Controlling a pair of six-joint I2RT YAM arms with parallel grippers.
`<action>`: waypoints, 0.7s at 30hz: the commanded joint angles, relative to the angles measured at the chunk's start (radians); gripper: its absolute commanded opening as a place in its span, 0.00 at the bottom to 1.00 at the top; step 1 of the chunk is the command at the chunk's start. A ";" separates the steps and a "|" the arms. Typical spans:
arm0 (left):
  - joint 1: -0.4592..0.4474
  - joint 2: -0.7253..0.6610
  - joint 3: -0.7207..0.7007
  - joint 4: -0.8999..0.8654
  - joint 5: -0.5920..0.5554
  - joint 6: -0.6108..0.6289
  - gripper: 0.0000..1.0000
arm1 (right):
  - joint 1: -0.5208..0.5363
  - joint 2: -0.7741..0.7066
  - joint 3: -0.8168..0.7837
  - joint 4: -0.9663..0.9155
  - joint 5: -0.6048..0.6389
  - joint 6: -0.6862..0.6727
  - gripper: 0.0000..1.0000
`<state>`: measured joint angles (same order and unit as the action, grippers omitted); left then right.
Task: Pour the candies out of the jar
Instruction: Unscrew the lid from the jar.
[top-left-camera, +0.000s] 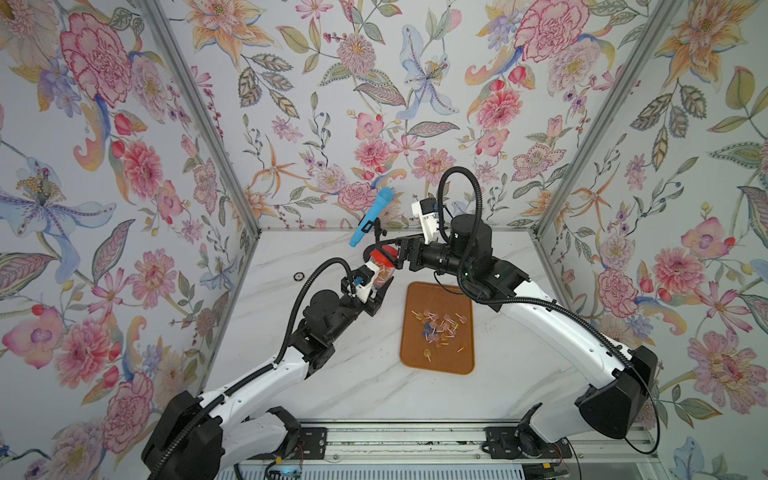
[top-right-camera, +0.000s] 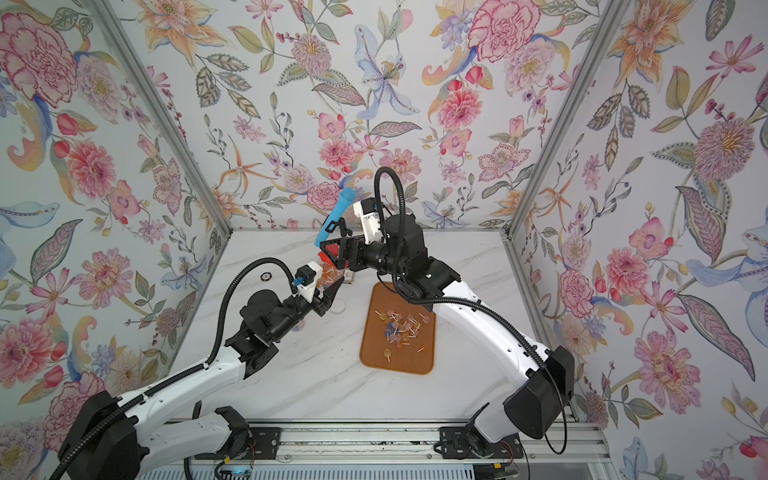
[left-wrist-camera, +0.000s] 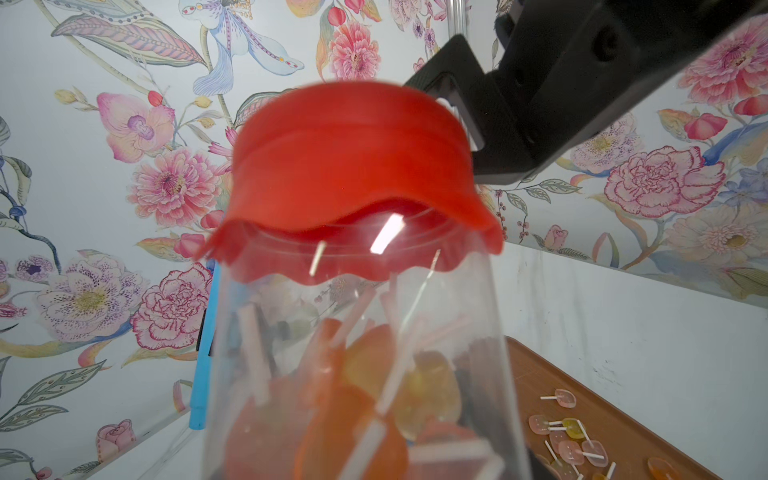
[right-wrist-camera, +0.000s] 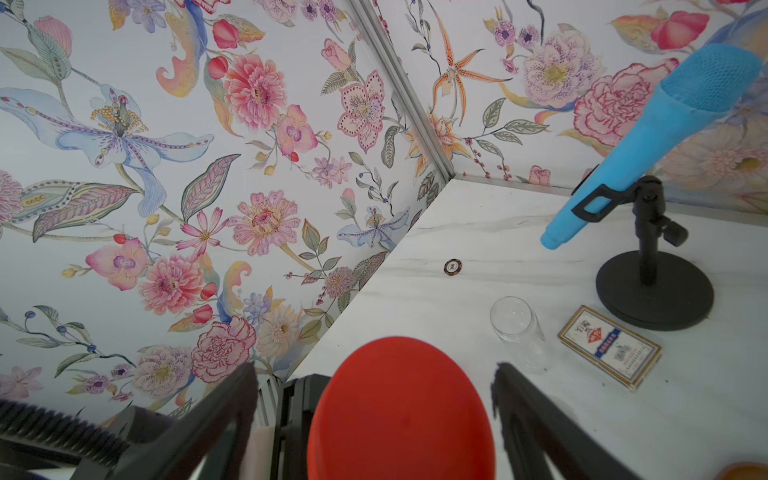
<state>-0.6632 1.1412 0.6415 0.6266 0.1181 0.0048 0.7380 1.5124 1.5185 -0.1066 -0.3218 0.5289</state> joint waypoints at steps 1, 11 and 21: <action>-0.015 -0.004 0.020 0.027 -0.050 0.042 0.00 | 0.013 0.042 0.054 -0.044 0.068 0.003 0.86; -0.019 -0.012 0.020 0.021 -0.054 0.057 0.00 | 0.028 0.068 0.066 -0.074 0.099 0.015 0.79; -0.021 -0.001 0.033 0.026 -0.100 0.045 0.00 | 0.017 0.064 0.069 -0.073 0.027 0.026 0.60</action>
<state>-0.6769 1.1408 0.6418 0.6109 0.0685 0.0502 0.7616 1.5711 1.5593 -0.1692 -0.2539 0.5377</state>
